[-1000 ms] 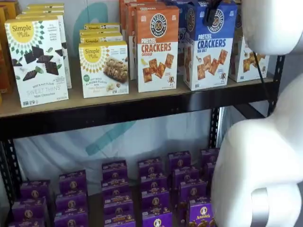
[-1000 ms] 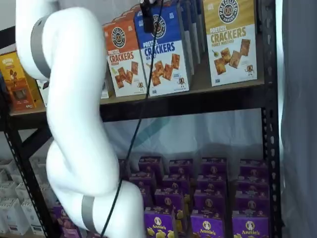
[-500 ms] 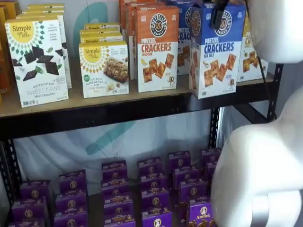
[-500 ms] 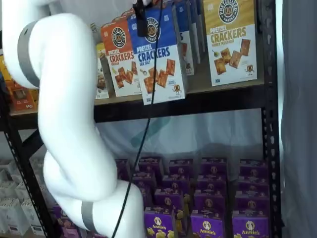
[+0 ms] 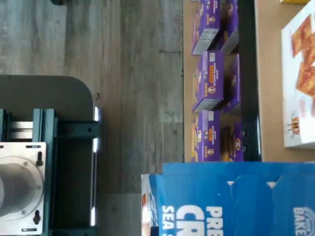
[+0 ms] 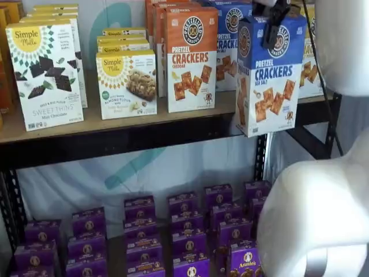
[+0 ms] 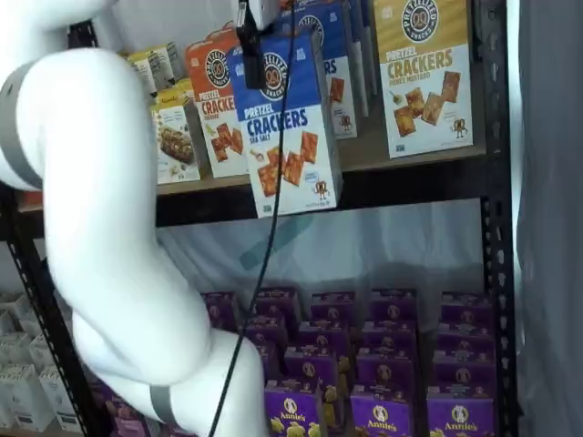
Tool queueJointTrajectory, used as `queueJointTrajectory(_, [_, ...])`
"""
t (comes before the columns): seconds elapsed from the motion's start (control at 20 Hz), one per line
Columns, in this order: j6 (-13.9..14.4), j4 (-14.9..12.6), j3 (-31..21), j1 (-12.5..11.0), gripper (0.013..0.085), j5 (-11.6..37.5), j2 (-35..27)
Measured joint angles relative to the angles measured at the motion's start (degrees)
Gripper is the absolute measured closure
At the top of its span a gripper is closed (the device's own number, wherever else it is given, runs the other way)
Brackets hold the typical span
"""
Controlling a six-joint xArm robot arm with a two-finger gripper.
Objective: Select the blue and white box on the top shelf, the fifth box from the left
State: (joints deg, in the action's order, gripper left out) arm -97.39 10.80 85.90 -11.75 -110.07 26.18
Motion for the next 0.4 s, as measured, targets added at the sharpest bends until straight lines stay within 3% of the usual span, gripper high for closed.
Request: queueJointTrajectory(0.4, [-1.14,-0.09,-4.82,-0.87,0.0410,0.57,3.06])
